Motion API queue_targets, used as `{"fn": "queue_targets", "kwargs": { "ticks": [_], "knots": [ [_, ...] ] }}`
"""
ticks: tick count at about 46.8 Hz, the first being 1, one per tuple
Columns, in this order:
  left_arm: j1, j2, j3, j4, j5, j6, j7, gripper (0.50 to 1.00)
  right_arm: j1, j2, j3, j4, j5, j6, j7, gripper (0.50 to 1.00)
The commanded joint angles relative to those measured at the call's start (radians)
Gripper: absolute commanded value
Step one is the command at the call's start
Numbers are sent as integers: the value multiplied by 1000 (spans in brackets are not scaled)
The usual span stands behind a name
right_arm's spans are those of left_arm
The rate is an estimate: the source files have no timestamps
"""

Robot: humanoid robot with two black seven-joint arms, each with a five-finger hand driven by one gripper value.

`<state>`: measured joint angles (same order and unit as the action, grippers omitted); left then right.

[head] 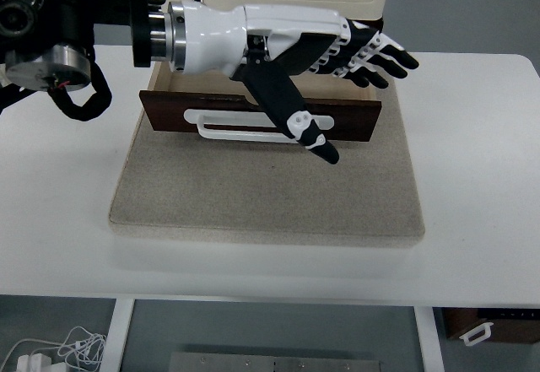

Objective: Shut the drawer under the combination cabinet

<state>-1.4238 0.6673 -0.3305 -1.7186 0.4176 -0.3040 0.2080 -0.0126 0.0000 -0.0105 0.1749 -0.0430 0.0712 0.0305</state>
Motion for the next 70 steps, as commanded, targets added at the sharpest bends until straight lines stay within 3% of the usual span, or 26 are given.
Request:
{"fn": "queue_targets", "kwargs": {
  "ticks": [1,6,23,32,60,70],
  "knots": [
    [-1,-25,24,-1,9,-1,30,996,0,0,0,0,0,-1,0,952],
    [-6,-38,53,-1,12,-7,48,999,0,0,0,0,0,1,0,952],
    [-26,-54,91,-3,21,-35,205,999,0,0,0,0,0,1,0,952],
    [-26,-55,133,-3,24,-84,261,999,0,0,0,0,0,-1,0,952],
    [-38,-92,169,14,84,-90,392,999,0,0,0,0,0,-1,0,952],
    [-33,-89,171,27,84,-87,403,999,-1,0,0,0,0,-1,0,952]
  ]
}}
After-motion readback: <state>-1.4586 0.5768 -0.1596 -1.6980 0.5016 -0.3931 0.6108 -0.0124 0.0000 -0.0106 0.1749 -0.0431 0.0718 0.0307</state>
